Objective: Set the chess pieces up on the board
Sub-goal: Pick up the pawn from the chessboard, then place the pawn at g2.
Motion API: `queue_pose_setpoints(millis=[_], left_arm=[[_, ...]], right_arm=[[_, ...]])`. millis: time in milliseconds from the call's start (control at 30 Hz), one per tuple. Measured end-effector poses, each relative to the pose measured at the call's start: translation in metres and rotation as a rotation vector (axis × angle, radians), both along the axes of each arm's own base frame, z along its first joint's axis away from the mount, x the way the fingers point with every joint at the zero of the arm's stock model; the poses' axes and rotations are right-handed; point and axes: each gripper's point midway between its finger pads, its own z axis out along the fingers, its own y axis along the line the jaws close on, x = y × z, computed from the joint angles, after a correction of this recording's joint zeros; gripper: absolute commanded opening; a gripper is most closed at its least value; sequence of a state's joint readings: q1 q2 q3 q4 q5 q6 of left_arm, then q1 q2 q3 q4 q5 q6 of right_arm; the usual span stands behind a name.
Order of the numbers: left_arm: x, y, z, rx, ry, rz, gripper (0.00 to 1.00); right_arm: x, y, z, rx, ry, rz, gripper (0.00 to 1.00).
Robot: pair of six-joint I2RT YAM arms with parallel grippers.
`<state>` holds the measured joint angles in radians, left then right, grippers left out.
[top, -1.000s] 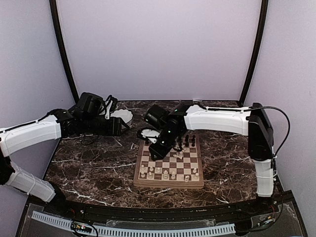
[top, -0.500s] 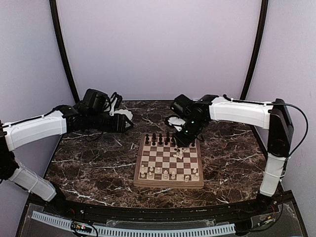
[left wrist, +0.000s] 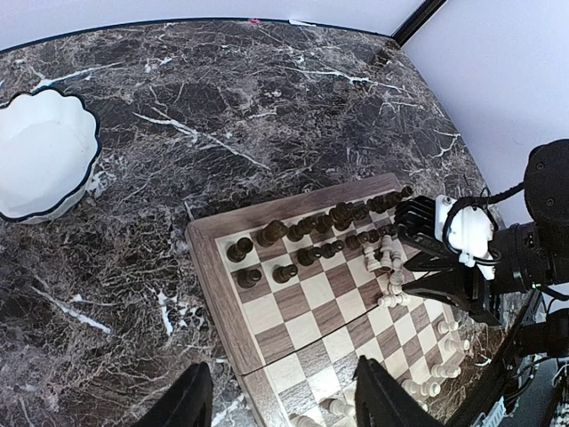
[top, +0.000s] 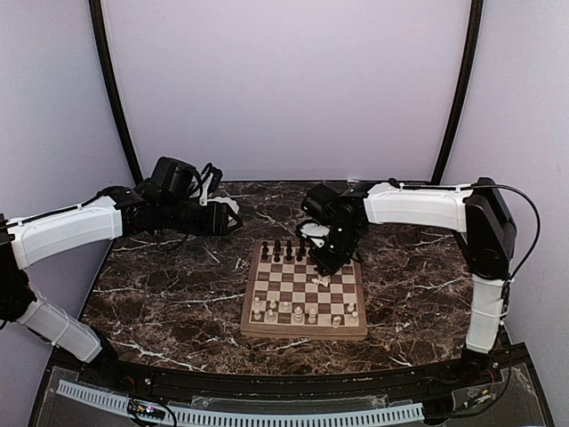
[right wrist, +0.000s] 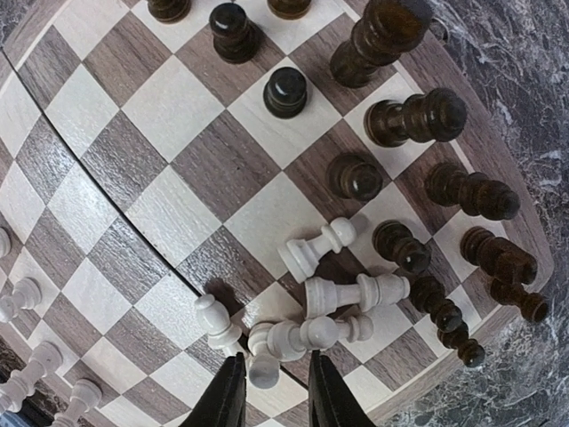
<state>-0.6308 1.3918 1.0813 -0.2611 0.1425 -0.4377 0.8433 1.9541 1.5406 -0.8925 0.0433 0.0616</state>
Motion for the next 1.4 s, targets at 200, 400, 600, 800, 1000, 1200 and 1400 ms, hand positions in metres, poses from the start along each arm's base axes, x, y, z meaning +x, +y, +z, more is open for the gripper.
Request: queue_pose_setpoints(millis=[200,400,600,800,1000,1200,1400], left_arm=[[0.000,0.000,0.000,0.000,0.000,0.000,0.57],[0.000,0.000,0.000,0.001,0.001,0.000,0.57],[0.000,0.000,0.000,0.000,0.001,0.000,0.57],[0.000,0.000,0.000,0.000,0.001,0.000,0.57],[0.000,-0.001,0.000,-0.005,0.005,-0.001,0.57],[-0.003,-0.006,-0.002,-0.027,0.022,-0.024,0.56],[-0.004,-0.009,-0.005,-0.035,0.033,-0.036,0.56]], right_arm=[[-0.002,-0.001,-0.013,-0.022,0.026,-0.001,0.17],[-0.003,0.001,-0.015,-0.017,0.036,0.000,0.09],[-0.003,0.003,-0.012,-0.008,0.043,0.001,0.05],[-0.011,0.002,-0.006,-0.017,0.053,0.009,0.05],[-0.030,0.012,0.020,0.034,0.035,0.054,0.05],[-0.045,0.018,0.038,0.075,0.030,0.090,0.04],[-0.048,0.016,0.037,0.071,0.032,0.091,0.05]])
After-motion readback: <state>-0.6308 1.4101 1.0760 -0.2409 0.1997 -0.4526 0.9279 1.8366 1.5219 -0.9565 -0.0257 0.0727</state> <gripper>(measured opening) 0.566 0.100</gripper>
